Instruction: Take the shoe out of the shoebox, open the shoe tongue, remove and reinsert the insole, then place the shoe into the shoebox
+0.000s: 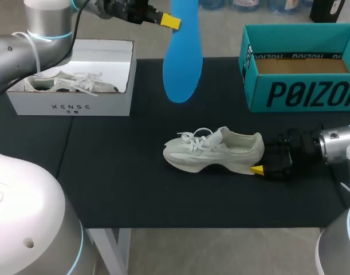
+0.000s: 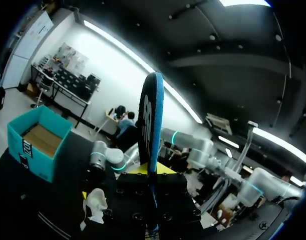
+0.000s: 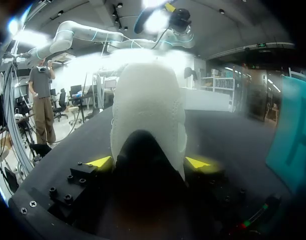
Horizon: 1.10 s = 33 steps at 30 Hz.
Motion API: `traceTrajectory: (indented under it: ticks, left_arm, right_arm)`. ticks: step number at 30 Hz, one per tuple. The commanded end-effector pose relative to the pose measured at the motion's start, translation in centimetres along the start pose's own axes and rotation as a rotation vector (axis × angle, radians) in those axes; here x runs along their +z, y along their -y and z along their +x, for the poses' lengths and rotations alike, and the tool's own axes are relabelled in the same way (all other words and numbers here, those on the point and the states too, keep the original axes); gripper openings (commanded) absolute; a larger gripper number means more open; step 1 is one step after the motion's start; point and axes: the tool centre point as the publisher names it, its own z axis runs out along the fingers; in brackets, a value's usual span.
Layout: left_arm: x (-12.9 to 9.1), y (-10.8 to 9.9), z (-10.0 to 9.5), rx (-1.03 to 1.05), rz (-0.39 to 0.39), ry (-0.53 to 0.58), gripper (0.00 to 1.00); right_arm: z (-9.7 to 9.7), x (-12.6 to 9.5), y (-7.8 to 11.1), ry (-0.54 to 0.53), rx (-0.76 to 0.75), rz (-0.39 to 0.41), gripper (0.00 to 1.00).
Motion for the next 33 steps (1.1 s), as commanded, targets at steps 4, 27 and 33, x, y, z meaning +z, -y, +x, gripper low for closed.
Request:
traceTrajectory:
  ticks: [4,27,33]
  left_arm:
    - [0.6,0.3,0.4,-0.001,-0.006,0.101,0.0]
    - [0.6,0.3,0.4,-0.001,-0.006,0.101,0.0]
    - [0.6,0.3,0.4,-0.001,-0.006,0.101,0.0]
  right_arm:
    - [-0.1,0.3,0.4,-0.001,0.001,0.002,0.0]
    - [-0.5,-5.7,-1.9,0.079,-0.071,0.102,1.0]
    - [-0.7,-9.7,-3.5,0.122,-0.104,0.289,1.0]
